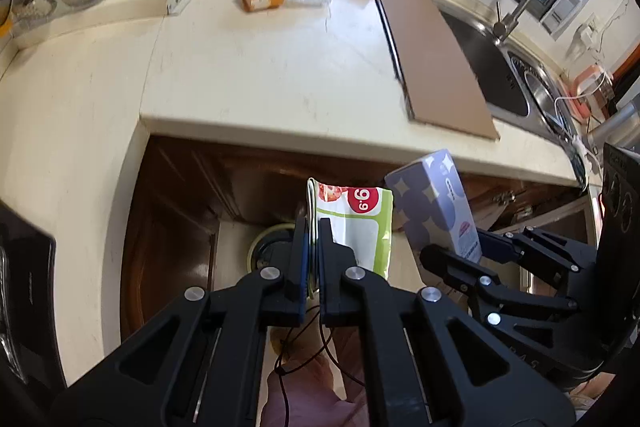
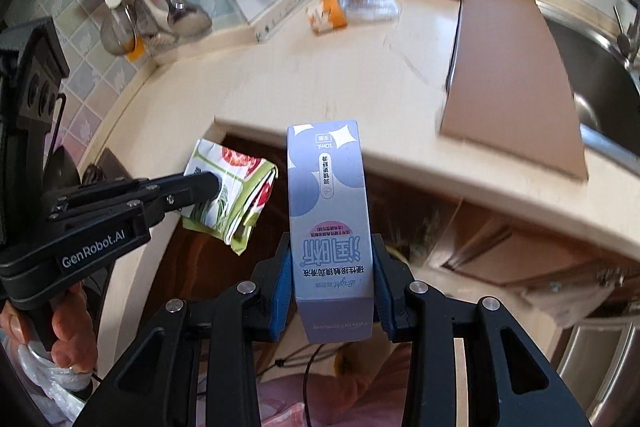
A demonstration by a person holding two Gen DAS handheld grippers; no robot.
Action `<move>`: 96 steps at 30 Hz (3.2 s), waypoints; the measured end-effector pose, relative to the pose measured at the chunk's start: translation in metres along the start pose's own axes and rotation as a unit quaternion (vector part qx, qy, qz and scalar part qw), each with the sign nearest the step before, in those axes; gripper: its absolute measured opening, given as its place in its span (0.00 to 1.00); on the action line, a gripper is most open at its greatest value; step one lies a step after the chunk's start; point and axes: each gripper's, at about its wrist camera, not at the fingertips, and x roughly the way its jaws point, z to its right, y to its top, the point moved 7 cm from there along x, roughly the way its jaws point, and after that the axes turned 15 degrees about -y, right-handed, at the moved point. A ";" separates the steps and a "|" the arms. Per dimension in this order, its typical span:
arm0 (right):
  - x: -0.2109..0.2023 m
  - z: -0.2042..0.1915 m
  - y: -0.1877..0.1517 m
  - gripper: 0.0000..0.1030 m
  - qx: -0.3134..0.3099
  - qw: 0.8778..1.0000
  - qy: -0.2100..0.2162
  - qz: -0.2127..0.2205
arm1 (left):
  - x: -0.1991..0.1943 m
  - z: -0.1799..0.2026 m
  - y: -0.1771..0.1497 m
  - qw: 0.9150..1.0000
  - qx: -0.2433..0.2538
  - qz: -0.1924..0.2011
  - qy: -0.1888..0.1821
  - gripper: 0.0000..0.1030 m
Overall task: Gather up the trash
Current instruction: 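Carry the carton and pouch down and release both into the black bin, then raise both open tools back toward the counter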
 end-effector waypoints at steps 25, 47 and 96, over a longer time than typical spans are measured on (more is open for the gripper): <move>0.167 0.018 -0.127 0.34 0.070 0.986 -0.001 -0.150 | 0.156 -0.060 -0.081 0.997 -0.013 -0.068 0.046 0.02; 0.408 0.040 -0.213 0.35 0.096 0.970 0.002 -0.224 | 0.390 -0.156 -0.169 0.985 -0.072 -0.135 0.077 0.02; 0.141 0.044 -0.143 0.74 0.075 0.989 -0.027 -0.124 | 0.090 -0.036 -0.089 0.996 -0.022 -0.068 0.053 0.47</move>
